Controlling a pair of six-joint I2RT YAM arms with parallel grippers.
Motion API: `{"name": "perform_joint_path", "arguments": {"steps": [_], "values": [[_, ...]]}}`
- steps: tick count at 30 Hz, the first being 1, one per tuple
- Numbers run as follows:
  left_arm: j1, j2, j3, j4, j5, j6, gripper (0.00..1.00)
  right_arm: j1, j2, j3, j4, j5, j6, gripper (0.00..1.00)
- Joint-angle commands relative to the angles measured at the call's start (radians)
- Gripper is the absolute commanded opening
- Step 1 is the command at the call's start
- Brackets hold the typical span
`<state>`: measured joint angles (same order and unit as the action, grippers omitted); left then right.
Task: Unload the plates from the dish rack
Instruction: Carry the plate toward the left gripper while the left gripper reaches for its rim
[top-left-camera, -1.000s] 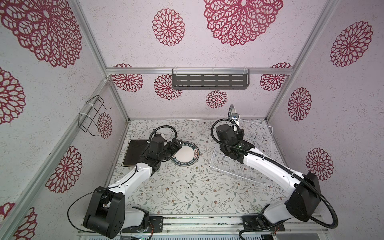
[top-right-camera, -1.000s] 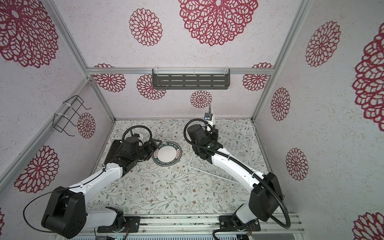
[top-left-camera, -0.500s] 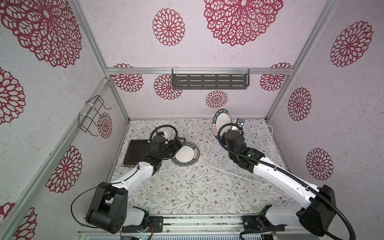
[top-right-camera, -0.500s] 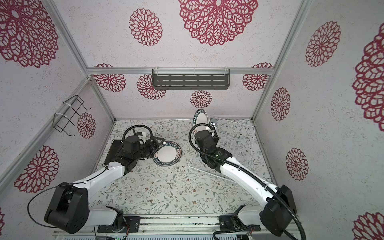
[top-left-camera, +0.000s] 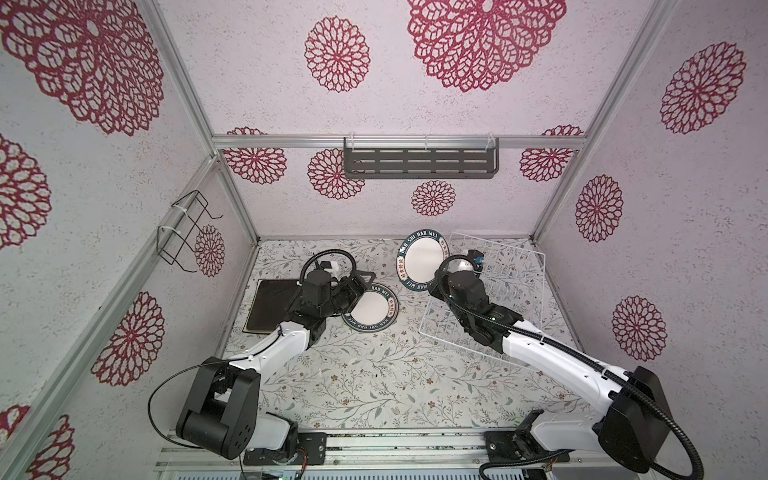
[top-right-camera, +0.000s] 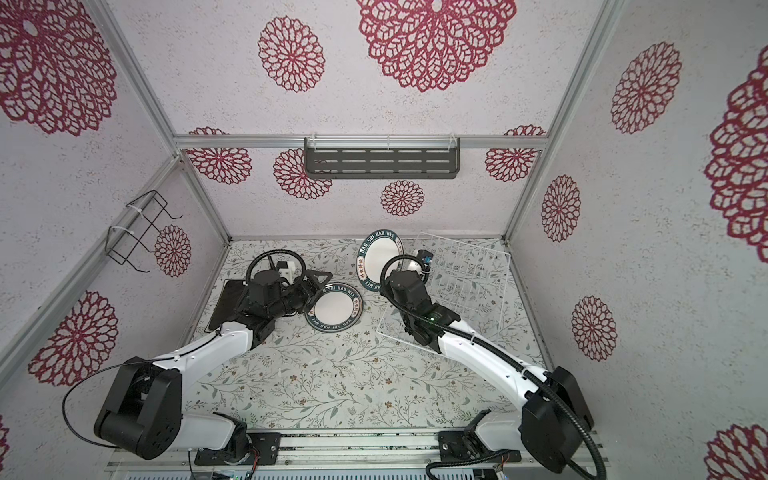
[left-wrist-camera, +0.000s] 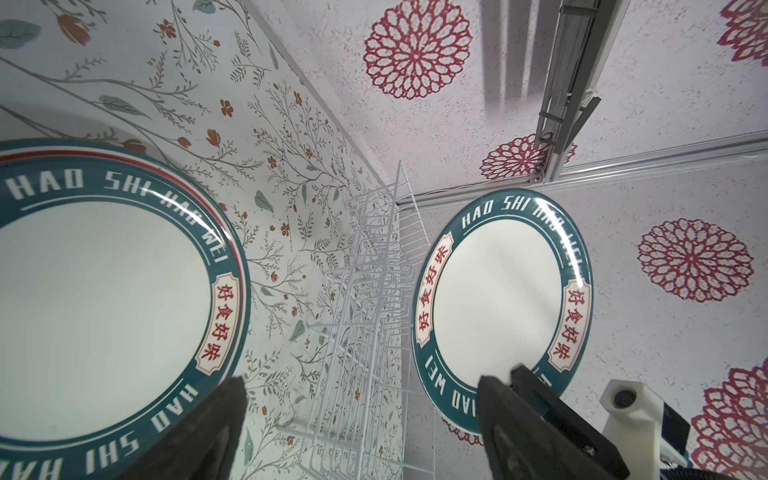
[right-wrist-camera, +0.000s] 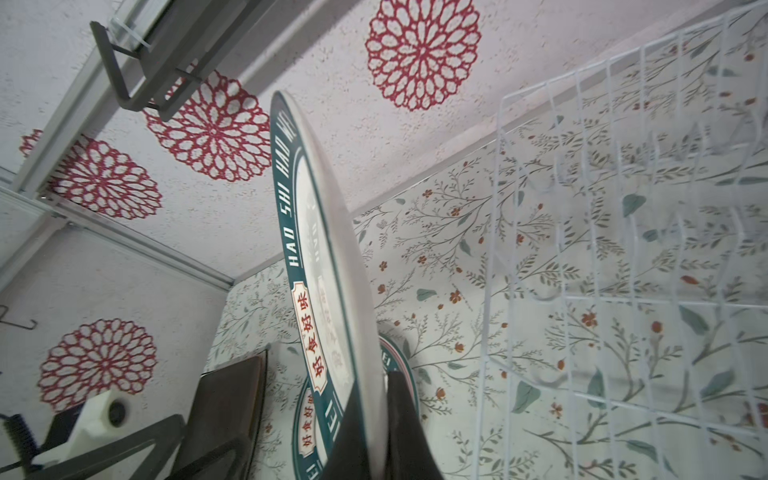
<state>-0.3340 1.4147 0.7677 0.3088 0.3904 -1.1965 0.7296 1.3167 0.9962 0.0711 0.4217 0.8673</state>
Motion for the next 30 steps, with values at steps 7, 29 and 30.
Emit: {"name": "perform_joint_path", "arguments": {"steps": [7, 29, 30], "values": [[-0.001, -0.001, -0.020, 0.090, 0.013, -0.020, 0.89, 0.001, 0.054, -0.001, 0.240, -0.204, 0.171, 0.00], [0.021, -0.007, -0.021, 0.153, 0.016, -0.041, 0.82, 0.002, 0.038, -0.032, 0.288, -0.276, 0.206, 0.00], [0.021, -0.002, -0.022, 0.163, 0.020, -0.046, 0.81, 0.002, 0.039, -0.034, 0.290, -0.280, 0.206, 0.00]]}}
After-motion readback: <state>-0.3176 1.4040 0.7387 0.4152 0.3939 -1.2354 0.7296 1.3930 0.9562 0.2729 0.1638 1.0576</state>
